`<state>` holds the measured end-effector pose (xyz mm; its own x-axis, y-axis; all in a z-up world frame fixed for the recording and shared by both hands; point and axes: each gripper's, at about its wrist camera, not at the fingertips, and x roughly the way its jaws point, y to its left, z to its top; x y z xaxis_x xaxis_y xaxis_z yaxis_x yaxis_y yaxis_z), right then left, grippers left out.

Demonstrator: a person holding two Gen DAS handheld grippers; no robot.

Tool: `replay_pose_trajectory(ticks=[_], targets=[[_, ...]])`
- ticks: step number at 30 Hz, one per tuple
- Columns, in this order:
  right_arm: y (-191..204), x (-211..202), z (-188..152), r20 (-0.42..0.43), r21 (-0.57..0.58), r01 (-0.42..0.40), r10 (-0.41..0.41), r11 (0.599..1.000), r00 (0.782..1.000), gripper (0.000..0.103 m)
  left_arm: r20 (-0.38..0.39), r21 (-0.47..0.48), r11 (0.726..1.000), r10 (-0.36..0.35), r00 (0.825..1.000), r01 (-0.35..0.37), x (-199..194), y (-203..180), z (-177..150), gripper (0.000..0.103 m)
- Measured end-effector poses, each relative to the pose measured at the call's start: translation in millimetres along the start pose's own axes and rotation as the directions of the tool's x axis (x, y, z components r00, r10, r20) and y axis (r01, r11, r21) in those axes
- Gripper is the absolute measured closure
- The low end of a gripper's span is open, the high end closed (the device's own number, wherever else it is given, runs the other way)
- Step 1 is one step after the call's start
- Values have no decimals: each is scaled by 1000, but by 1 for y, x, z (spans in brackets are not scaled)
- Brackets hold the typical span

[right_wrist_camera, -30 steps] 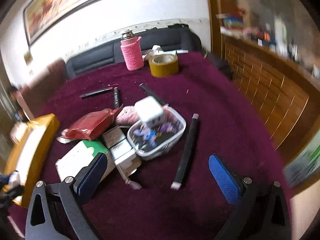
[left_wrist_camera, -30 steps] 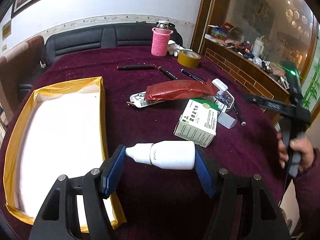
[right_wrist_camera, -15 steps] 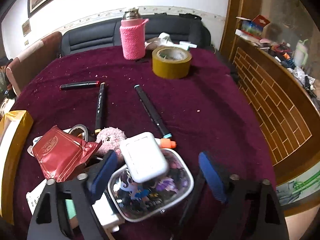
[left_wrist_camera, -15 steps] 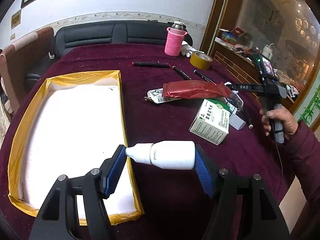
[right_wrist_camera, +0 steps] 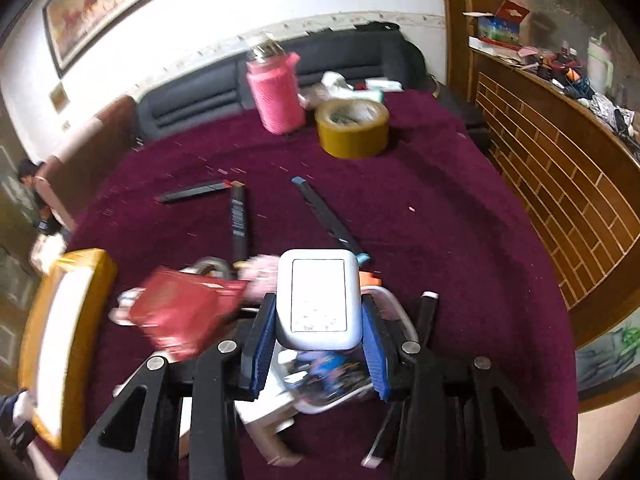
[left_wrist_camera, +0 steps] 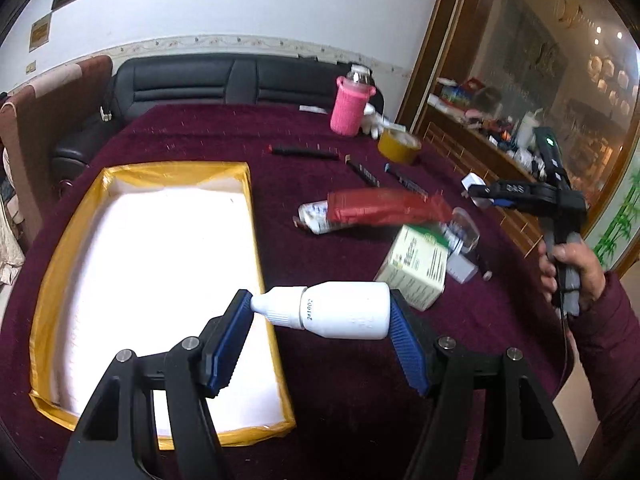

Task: Organize objects
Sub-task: 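Carry the bottle to the tray with the left gripper while the right gripper grasps the white charger, then release the bottle and charger into the yellow-rimmed tray with both grippers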

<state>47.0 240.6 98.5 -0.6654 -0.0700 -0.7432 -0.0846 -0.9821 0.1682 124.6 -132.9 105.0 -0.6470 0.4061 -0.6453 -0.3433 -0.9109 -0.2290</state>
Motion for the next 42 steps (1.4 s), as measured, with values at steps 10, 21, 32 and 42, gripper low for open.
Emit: replay_pose_trajectory(ticks=[10, 21, 32, 42], targets=[[136, -46, 19, -51, -71, -351, 348, 934, 936, 60, 13, -38, 995, 94, 995, -94, 2, 69, 73, 37], [286, 84, 12, -269, -1, -412, 397, 911, 878, 59, -145, -256, 947, 163, 976, -196, 104, 168, 105, 37], [308, 140, 6, -274, -82, -311, 278, 947, 920, 59, -210, -395, 900, 108, 972, -185, 159, 202, 96, 37], [309, 144, 9, -259, -96, -296, 263, 950, 929, 59, -204, -456, 877, 60, 977, -149, 164, 209, 94, 29]])
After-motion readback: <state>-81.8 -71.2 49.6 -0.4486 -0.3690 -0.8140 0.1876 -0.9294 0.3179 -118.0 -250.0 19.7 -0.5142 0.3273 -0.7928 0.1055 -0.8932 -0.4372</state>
